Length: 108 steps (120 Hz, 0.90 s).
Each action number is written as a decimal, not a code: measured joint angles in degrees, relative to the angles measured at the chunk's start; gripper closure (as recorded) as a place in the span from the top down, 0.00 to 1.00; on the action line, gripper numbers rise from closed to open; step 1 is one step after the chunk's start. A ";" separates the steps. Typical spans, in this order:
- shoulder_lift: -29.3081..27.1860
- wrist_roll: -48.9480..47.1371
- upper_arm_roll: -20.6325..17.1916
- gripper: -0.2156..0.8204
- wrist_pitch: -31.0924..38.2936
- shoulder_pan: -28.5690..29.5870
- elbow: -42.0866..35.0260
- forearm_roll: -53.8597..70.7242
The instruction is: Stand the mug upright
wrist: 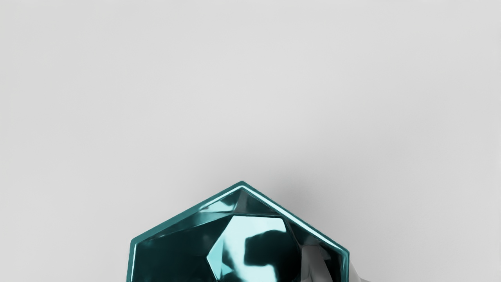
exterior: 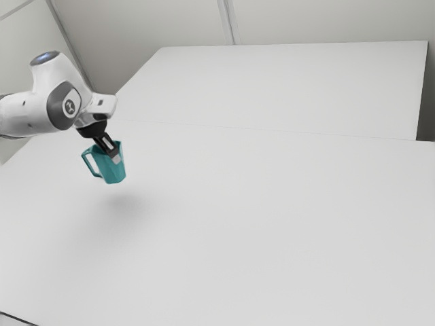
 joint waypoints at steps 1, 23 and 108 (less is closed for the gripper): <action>-0.24 -0.70 -0.14 0.03 0.36 -0.31 -0.40 0.35; -4.26 -15.97 -2.01 0.03 6.75 0.25 -7.72 4.40; 1.29 -55.05 -6.68 0.03 17.11 0.49 -12.66 6.20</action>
